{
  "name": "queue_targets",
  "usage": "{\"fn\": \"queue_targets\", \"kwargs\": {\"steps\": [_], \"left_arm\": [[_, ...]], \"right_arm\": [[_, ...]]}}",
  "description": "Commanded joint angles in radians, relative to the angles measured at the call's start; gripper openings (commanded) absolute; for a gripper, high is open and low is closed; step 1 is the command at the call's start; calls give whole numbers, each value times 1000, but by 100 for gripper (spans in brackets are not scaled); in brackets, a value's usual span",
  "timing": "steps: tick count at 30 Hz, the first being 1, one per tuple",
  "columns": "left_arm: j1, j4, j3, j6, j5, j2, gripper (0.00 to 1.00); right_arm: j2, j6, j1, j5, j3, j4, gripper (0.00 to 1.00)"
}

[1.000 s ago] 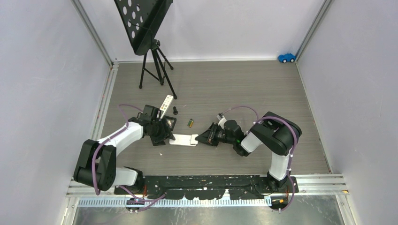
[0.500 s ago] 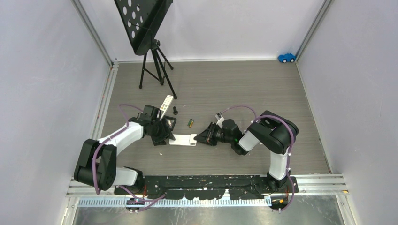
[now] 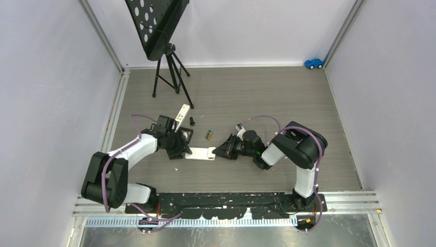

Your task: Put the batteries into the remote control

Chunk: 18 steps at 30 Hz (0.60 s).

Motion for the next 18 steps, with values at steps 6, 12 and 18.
{"fn": "queue_targets", "kwargs": {"steps": [6,12,18], "left_arm": [[1,23,-15,0,-5,20,43],[1,23,-15,-1,-8,22,38],[1,17,-14,-4,-18,26,36]], "right_arm": [[-32,-61,10,-6,16,-109,1],[-36,-72,10,-18,16,-117,0],[-52,-83,9,-24,12,-137,0]]}}
